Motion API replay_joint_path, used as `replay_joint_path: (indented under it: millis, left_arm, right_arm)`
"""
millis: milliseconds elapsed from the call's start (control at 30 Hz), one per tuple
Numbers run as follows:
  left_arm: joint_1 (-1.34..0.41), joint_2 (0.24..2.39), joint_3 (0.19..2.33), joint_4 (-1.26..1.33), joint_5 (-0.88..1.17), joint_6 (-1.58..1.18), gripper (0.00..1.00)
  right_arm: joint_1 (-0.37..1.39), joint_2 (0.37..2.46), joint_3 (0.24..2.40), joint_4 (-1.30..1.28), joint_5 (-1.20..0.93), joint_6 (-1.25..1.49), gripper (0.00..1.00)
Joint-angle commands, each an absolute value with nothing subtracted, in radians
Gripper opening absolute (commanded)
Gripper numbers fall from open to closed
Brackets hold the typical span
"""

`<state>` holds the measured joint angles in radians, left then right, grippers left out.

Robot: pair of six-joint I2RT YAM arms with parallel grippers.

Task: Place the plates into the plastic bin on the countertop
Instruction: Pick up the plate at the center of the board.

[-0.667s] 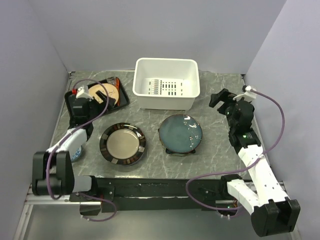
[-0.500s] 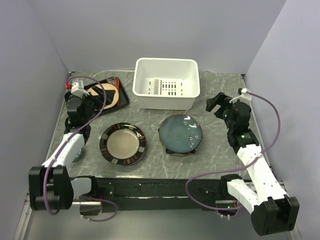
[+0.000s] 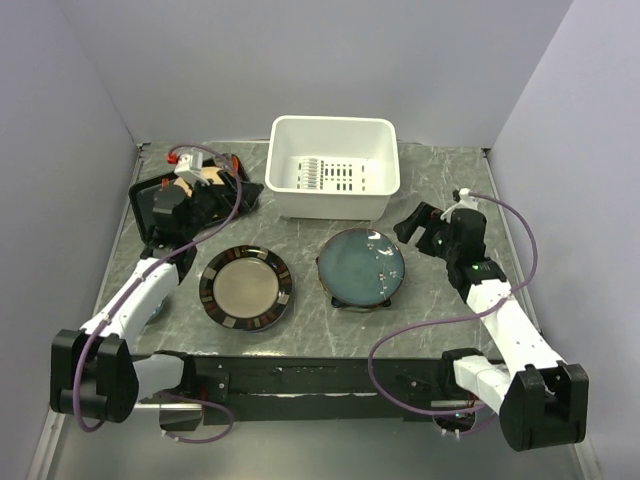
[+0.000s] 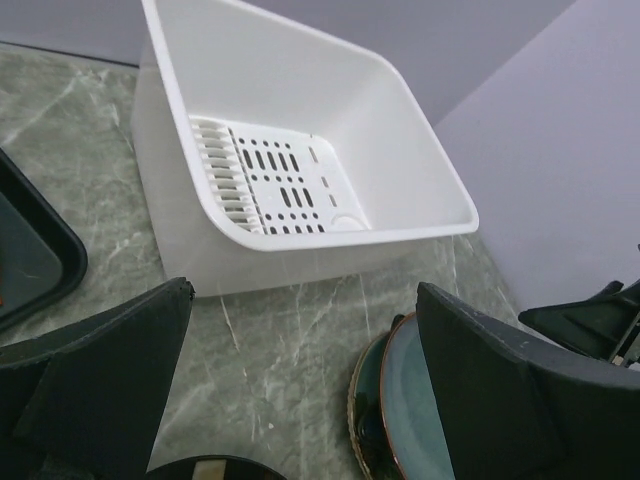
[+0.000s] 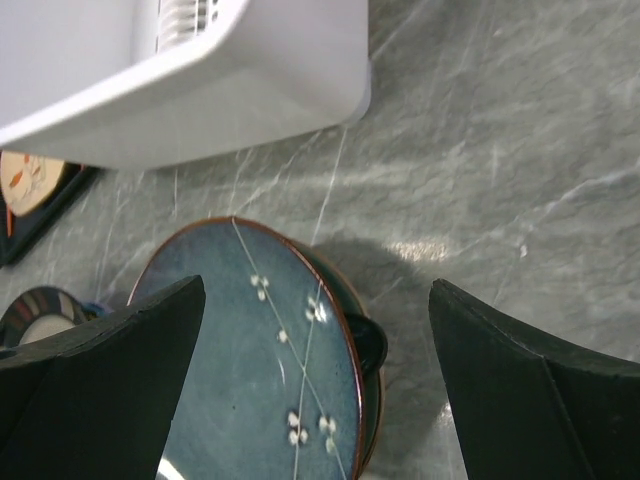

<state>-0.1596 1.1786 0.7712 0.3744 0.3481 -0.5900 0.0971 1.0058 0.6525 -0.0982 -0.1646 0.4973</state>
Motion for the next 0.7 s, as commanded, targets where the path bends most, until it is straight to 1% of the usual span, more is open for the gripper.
replay_joint_path:
  millis: [0,133,300,333,433,600,667]
  left_arm:
    - [-0.172,1.215,0.825,0.370,0.423,-0.568,1.00]
    - [-0.198,1.250,0.845,0.354,0.457,-0.568,0.99]
    - [-0.242,1.282,0.862,0.330,0.477,-0.558,0.99]
    - [-0.245,1.284,0.861,0.325,0.477,-0.555,0.99]
    - [-0.252,1.298,0.867,0.325,0.498,-0.546,0.99]
    - [-0.261,1.322,0.874,0.324,0.529,-0.540,0.99]
    - [-0.264,1.324,0.873,0.322,0.529,-0.535,0.99]
  right_arm:
    - [0.080,0.993,0.627,-0.081,-0.282,0.508,1.00]
    - [0.077,0.985,0.600,-0.081,-0.343,0.520,0.95]
    - [0.074,0.988,0.577,-0.092,-0.371,0.532,0.81]
    - [0.072,0.989,0.566,-0.087,-0.377,0.535,0.76]
    - [0.071,0.992,0.543,-0.077,-0.393,0.551,0.71]
    - [0.064,1.003,0.508,-0.064,-0.417,0.563,0.66]
    - [0.063,0.999,0.491,-0.057,-0.423,0.568,0.62]
